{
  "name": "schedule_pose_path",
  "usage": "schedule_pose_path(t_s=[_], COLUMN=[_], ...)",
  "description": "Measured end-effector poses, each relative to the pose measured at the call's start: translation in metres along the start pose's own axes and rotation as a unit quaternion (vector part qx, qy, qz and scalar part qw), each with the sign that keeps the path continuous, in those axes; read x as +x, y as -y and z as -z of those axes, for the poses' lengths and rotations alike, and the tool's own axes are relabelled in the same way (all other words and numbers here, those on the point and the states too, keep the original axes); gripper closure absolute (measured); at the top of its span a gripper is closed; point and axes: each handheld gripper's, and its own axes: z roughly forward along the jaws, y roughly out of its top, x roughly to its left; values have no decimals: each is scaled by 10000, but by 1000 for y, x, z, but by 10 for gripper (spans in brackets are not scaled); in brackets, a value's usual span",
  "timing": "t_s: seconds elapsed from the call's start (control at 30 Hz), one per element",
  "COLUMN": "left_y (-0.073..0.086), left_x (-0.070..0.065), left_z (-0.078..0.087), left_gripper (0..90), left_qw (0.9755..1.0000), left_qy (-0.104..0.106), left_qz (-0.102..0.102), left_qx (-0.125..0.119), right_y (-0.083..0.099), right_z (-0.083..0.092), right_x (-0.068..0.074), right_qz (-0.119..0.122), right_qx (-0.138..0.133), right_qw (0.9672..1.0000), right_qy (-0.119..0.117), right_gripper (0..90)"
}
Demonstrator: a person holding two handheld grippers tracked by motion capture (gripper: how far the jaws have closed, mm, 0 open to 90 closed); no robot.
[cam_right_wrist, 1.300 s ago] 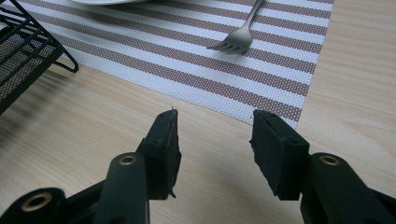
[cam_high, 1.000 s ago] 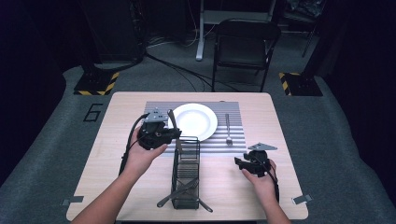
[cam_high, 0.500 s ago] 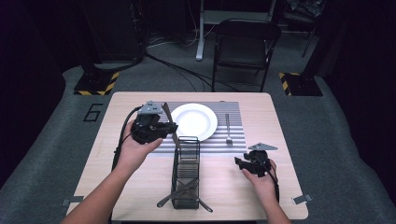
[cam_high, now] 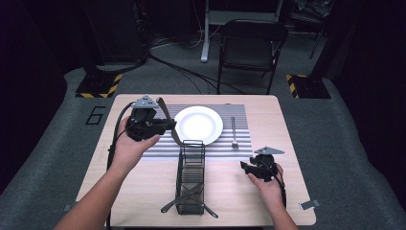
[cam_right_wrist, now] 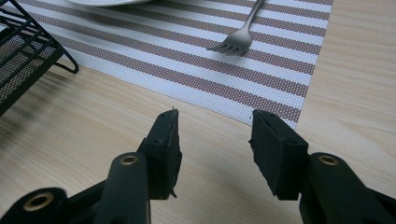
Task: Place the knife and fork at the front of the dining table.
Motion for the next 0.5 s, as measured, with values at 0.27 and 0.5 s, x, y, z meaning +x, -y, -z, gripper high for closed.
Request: schedule_pose_path(t_s=[0.27, 0.5], left_y=[2, 7], left_x=[10, 20], left_z=[3, 4], left_gripper=[823, 824], left_qw=[9999, 9996], left_qy=[-87, -196], left_qz=[114, 174], left_qx=[-38, -40], right_y=[0, 0], right_z=[0, 0], right_x=[-1, -1], right_qz=[0, 4], right_qx=[-9, -12], right_qw=[10000, 10000], right_qy=[0, -1], right_gripper=[516, 516])
